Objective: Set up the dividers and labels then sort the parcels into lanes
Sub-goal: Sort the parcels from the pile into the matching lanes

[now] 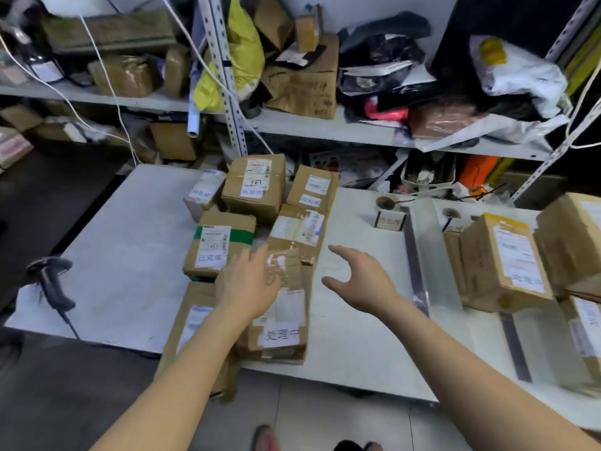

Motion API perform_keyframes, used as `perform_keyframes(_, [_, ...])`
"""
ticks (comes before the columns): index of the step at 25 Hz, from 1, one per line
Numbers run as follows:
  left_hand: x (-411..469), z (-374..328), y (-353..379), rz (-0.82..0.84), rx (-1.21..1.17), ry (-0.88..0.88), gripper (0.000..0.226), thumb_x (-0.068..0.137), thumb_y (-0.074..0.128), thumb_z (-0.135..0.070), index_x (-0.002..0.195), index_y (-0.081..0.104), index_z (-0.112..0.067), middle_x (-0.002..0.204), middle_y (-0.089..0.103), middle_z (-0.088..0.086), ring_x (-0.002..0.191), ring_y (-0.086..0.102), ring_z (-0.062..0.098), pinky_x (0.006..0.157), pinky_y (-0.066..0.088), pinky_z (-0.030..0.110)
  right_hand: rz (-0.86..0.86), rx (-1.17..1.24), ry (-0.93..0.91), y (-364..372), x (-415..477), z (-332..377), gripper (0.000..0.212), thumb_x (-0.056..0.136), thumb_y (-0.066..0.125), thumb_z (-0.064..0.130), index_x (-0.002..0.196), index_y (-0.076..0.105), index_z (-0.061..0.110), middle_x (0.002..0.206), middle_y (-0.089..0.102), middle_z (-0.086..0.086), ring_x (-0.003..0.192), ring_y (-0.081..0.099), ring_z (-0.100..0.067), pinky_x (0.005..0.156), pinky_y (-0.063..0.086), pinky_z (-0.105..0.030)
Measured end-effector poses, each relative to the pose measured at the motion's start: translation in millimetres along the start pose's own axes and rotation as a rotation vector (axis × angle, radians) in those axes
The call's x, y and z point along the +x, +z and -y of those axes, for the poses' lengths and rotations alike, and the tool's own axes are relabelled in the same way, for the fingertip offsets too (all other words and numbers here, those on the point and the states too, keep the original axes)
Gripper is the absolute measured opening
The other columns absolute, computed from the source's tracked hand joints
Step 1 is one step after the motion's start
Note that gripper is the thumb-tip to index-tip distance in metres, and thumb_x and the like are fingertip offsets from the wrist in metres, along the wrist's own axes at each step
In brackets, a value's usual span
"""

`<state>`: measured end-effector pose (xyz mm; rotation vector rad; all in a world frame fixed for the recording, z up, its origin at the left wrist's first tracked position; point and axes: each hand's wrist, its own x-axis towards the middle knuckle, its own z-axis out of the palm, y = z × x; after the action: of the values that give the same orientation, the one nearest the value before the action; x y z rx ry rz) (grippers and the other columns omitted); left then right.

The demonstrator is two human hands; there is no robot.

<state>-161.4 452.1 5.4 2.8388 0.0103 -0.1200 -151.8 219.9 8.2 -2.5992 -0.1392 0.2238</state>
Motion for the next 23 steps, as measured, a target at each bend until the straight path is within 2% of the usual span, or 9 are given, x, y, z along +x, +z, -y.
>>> perform_keyframes(4, [-8,48,21,0.149,-0.167,-0.011,0.058,0.093,0.059,-0.052,0.142,0.041,-0.028,0.122,0.064,0.0,0.106,0.062,0.023,0.076,0.054,0.038,0.071,0.111,0.117,44,-5,26,0.071,0.086,0.073,0.048,0.15,0.048,0.029,0.149,0.054,0.009,0.137,0.05,-0.018,0.108,0.044,-0.033])
perform_keyframes(8, [-21,59,43,0.279,-0.378,-0.05,0.04,0.099,0.05,-0.054,0.129,0.053,-0.028,0.118,0.069,0.001,0.103,0.065,0.025,0.084,0.055,0.041,0.102,0.342,0.286,72,-17,33,0.065,0.086,0.073,0.049,0.145,0.054,0.031,0.141,0.06,0.011,0.119,0.064,-0.012,0.092,0.05,-0.026])
perform_keyframes(11, [-27,56,49,0.272,-0.415,-0.074,0.041,0.098,0.047,-0.057,0.129,0.049,-0.031,0.114,0.07,-0.001,0.098,0.067,0.026,0.083,0.056,0.042,0.098,0.593,0.346,78,-25,34,0.05,0.088,0.074,0.04,0.136,0.063,0.035,0.129,0.07,0.009,0.101,0.073,-0.009,0.086,0.062,-0.036])
perform_keyframes(14, [-25,45,46,0.241,-0.469,-0.072,0.04,0.099,0.051,-0.049,0.133,0.046,-0.031,0.118,0.069,-0.001,0.1,0.066,0.026,0.084,0.056,0.042,0.099,0.791,0.402,75,-30,40,0.039,0.091,0.073,0.024,0.129,0.068,0.033,0.119,0.075,0.005,0.097,0.076,-0.013,0.078,0.065,-0.043])
perform_keyframes(18, [-21,27,34,0.157,-0.545,-0.022,0.04,0.097,0.057,-0.04,0.134,0.042,-0.035,0.132,0.06,-0.007,0.106,0.064,0.022,0.083,0.056,0.042,0.055,0.872,0.411,59,-33,45,0.041,0.092,0.071,0.018,0.13,0.067,0.033,0.115,0.076,0.008,0.096,0.076,-0.016,0.078,0.064,-0.049])
perform_keyframes(21, [-15,11,26,0.164,-0.611,0.009,0.038,0.094,0.059,-0.045,0.129,0.043,-0.049,0.125,0.063,-0.017,0.1,0.066,0.01,0.078,0.06,0.043,-0.009,0.877,0.424,43,-38,40,0.041,0.091,0.072,0.02,0.129,0.068,0.035,0.114,0.077,0.009,0.096,0.076,-0.014,0.078,0.064,-0.049])
perform_keyframes(23, [-11,-6,21,0.18,-0.621,0.029,0.039,0.093,0.061,-0.048,0.128,0.045,-0.051,0.12,0.066,-0.021,0.1,0.066,0.008,0.078,0.06,0.042,-0.062,0.887,0.443,28,-45,33,0.04,0.092,0.072,0.02,0.129,0.068,0.034,0.113,0.077,0.008,0.095,0.076,-0.013,0.076,0.065,-0.046])
